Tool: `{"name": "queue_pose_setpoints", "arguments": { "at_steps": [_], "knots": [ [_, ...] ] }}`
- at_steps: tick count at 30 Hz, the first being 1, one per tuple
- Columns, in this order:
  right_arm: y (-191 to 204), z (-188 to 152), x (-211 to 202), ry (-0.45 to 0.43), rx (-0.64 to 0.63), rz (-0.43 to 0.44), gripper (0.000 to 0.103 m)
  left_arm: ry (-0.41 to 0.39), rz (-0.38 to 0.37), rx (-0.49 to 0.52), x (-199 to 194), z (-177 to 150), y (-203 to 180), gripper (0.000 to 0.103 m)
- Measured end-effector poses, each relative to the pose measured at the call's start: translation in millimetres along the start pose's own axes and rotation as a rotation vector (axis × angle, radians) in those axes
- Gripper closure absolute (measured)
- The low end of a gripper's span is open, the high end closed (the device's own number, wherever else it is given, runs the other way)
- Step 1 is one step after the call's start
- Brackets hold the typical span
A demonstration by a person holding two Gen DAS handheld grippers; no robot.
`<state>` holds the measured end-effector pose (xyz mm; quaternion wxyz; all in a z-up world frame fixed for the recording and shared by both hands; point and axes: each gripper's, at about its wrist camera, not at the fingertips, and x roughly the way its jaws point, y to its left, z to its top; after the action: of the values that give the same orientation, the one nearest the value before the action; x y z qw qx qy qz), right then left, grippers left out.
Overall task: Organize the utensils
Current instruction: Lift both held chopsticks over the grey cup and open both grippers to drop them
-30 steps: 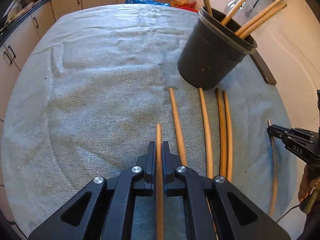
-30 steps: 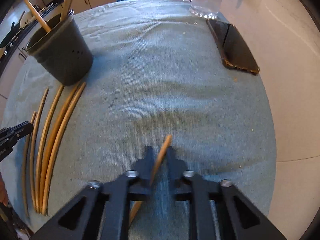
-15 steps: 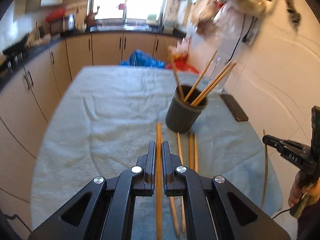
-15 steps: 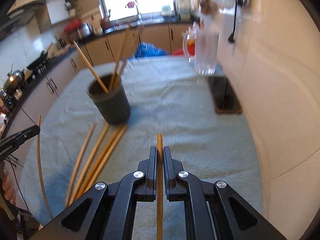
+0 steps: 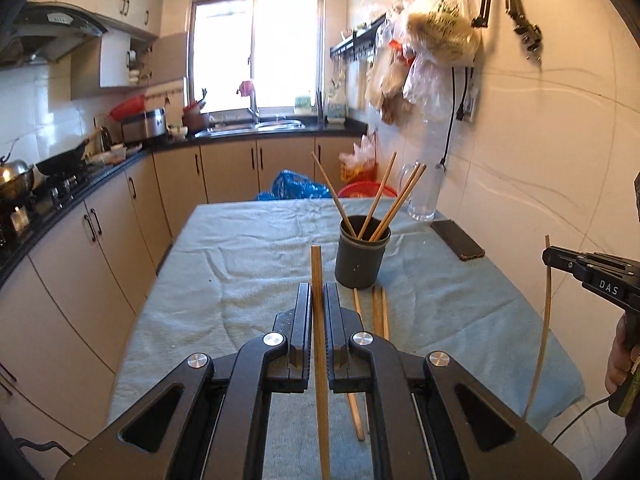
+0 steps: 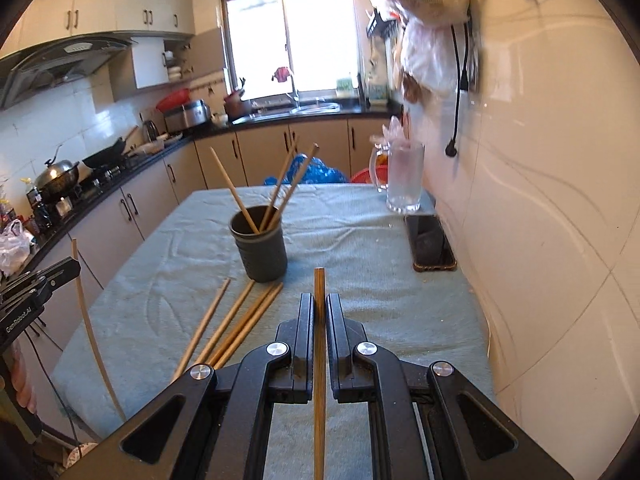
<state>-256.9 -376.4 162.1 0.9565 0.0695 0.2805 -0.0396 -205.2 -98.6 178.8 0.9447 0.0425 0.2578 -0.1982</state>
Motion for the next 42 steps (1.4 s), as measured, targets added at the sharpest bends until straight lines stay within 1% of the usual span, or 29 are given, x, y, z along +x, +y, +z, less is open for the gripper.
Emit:
{"name": "queue_pose_setpoints", "arguments": {
  "at_steps": [5, 10, 15, 21, 24, 27, 31, 33, 35, 37, 40, 42],
  "knots": [
    [4.3, -2.2, -20.2, -0.044, -0.004, 0.014, 0.097, -0.031, 0.004, -0.007, -19.5, -2.8, -2.2, 0.098],
    [7.2, -0.8, -25.9, -0.071, -0.014, 0.020, 0.097, -0.051, -0.002, -0.015, -28.7, -0.7, -1.1, 0.098],
    [4.9, 4.7, -15.7, -0.076, 0.003, 0.034, 0.097, -0.068, -0.015, -0.025, -28.9, 7.9, 0.8, 0.098],
    [2.0, 20.4, 1.5, -0.079, 0.029, 0.053, 0.097, -0.069, -0.045, -0.025, -12.3, 33.0, 1.0, 0.098],
    [3.1, 34.9, 8.6, -0.092, 0.038, 0.068, 0.097, -0.074, -0.059, -0.028, -0.1, 51.8, 0.8, 0.098],
    [4.7, 58.9, 14.4, -0.126, 0.052, 0.089, 0.097, -0.083, -0.081, -0.042, 14.0, 77.7, 1.1, 0.098],
    [7.4, 101.5, 21.6, -0.212, 0.095, 0.126, 0.097, -0.112, -0.106, -0.066, 33.5, 113.8, 2.4, 0.098],
    [8.8, 120.3, 27.0, -0.256, 0.125, 0.147, 0.097, -0.129, -0.105, -0.084, 47.1, 133.5, 1.2, 0.098],
    [12.2, 139.3, 35.1, -0.299, 0.153, 0.158, 0.097, -0.141, -0.121, -0.114, 63.3, 153.2, 0.7, 0.098],
    [16.7, 153.1, 41.9, -0.332, 0.166, 0.159, 0.097, -0.155, -0.132, -0.134, 78.1, 169.3, -0.6, 0.098],
    [26.2, 167.8, 56.7, -0.380, 0.158, 0.120, 0.097, -0.173, -0.128, -0.144, 103.0, 185.7, -4.9, 0.098],
    [30.9, 174.2, 71.2, -0.389, 0.151, 0.096, 0.097, -0.166, -0.113, -0.142, 123.5, 190.4, -8.3, 0.098]
  ]
}}
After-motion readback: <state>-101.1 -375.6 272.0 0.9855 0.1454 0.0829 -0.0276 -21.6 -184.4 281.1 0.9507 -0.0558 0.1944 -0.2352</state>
